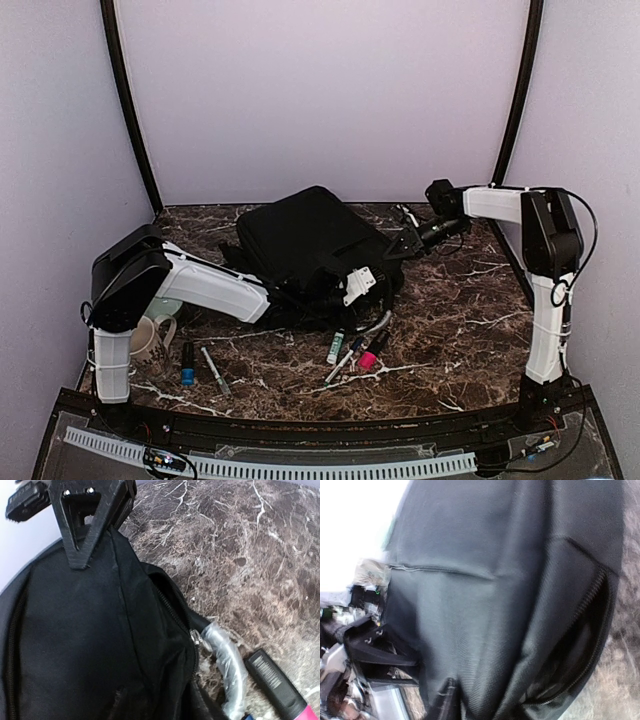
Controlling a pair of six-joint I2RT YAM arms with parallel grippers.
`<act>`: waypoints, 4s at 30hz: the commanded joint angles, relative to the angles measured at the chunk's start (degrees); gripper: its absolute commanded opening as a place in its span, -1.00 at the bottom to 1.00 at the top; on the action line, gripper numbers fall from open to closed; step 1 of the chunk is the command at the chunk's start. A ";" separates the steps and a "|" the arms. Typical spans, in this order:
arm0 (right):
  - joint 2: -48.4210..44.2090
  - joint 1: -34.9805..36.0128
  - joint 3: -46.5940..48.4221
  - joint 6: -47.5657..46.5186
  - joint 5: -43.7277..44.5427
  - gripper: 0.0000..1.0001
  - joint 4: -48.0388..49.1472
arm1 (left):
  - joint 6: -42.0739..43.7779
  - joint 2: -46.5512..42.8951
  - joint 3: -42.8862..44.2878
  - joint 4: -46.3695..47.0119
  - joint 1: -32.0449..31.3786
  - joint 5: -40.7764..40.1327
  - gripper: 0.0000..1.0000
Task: Pack the student bag
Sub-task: Zip the student bag at the center of the board.
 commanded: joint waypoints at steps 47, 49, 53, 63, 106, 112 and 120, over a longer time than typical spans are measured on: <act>-4.81 -3.89 -2.37 7.28 -7.31 -0.69 7.81 | -4.33 7.23 21.16 -31.18 4.84 13.88 -1.00; -7.37 -5.49 -3.12 5.79 -2.84 -0.11 7.20 | -5.58 7.22 21.53 -30.59 4.84 15.06 -1.00; -16.65 -7.78 -7.38 2.97 11.55 1.00 9.69 | -9.05 7.21 21.55 -27.51 4.86 18.73 -1.00; -33.05 -6.45 -25.83 -7.88 11.78 0.36 12.95 | -17.41 7.31 23.14 -15.15 5.33 25.77 -1.00; -25.49 8.23 -35.30 -1.83 28.98 -0.94 37.77 | -22.44 8.07 29.65 -12.14 6.59 23.94 -1.00; -26.82 7.84 -35.81 -3.86 31.31 -1.00 33.48 | -20.61 7.85 28.93 -14.38 6.59 22.28 -1.00; -22.88 3.31 -33.81 -8.30 32.66 -1.00 25.05 | -15.23 3.82 20.33 -15.10 6.51 22.11 -1.00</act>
